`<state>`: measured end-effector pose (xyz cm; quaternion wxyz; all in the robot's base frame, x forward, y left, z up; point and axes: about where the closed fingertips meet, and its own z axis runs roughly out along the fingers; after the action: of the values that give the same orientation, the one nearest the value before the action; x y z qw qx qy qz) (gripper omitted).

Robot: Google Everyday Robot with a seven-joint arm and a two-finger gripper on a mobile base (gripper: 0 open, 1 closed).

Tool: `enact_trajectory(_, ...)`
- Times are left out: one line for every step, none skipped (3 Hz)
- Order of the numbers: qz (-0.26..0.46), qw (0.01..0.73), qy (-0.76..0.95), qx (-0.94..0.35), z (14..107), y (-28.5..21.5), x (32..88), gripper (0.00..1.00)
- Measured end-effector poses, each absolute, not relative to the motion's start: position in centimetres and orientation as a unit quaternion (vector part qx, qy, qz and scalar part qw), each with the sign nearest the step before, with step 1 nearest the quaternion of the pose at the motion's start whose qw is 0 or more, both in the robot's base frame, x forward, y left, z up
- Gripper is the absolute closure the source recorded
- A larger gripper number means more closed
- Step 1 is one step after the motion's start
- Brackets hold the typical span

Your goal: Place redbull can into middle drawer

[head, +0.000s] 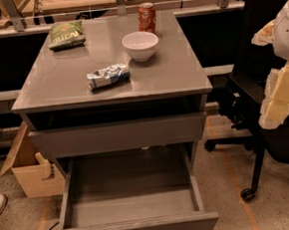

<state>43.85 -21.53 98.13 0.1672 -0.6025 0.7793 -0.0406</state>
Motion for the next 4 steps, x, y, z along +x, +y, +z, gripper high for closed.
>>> enact_trajectory(-0.041,0.167,0.779,-0.603,98.1,-21.5,43.9,0.00)
enact_trajectory(-0.042,0.190,0.742,-0.642,98.9,-19.1,46.7,0.00)
enact_trajectory(-0.049,0.214,0.678,-0.702,99.9,-14.3,51.0,0.00)
enact_trajectory(-0.057,0.225,0.605,-0.761,100.7,-7.4,54.3,0.00)
